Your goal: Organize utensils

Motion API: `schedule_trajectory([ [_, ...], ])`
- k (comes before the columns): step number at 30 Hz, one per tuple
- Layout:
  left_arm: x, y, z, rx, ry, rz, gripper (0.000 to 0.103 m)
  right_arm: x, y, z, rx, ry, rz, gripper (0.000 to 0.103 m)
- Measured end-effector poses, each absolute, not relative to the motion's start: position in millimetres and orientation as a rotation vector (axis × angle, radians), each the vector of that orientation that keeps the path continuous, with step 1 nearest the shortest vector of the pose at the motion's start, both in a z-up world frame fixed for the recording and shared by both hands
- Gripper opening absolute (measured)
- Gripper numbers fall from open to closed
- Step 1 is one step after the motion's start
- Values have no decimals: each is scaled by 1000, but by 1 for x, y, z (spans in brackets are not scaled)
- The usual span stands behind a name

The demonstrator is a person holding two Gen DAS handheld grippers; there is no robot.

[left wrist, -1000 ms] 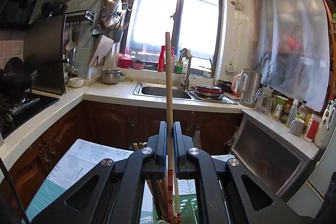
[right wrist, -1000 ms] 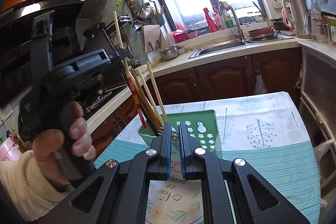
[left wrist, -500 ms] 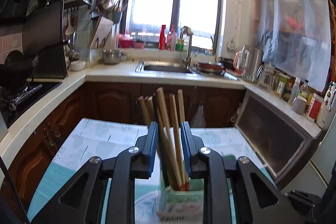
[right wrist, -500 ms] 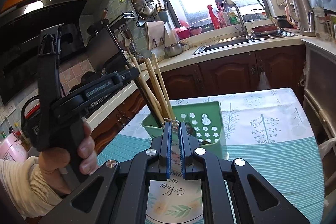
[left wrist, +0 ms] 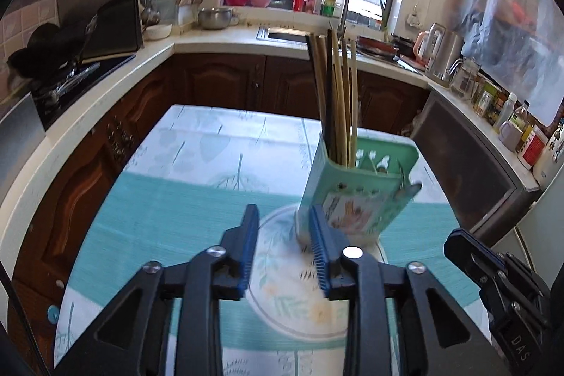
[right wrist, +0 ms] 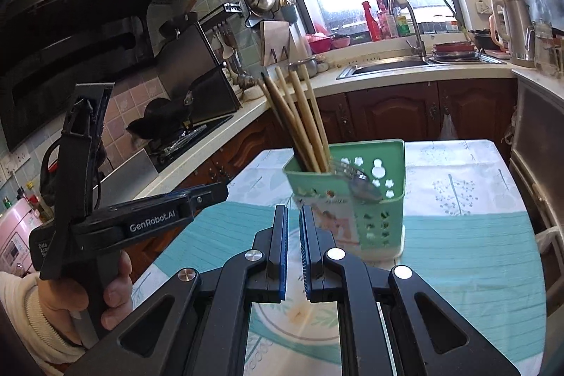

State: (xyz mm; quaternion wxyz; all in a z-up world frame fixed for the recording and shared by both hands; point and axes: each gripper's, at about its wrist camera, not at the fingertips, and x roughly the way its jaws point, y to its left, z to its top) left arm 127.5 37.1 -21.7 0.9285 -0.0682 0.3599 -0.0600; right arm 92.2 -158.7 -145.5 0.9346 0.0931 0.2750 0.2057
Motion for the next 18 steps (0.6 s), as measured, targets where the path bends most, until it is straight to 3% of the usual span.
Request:
schedule_trajectory([
  [2, 114, 42, -23, -136, 741, -108, 54, 81, -150, -147, 173, 597, 388, 7],
  [6, 89, 47, -17, -128, 740, -107, 67, 59, -144, -151, 170, 647, 353, 7],
  [12, 54, 52, -7, -122, 748, -100, 96, 15, -137, -147, 203, 698, 309, 7],
  [14, 44, 54, -3, -118, 750, -94, 102, 3, -133, -145, 201, 712, 297, 7],
  [16, 36, 56, 0, -125, 747, -92, 102, -8, -129, -141, 181, 721, 273, 7],
  [18, 30, 57, 3, -118, 745, -75, 102, -18, -125, -135, 153, 710, 245, 15],
])
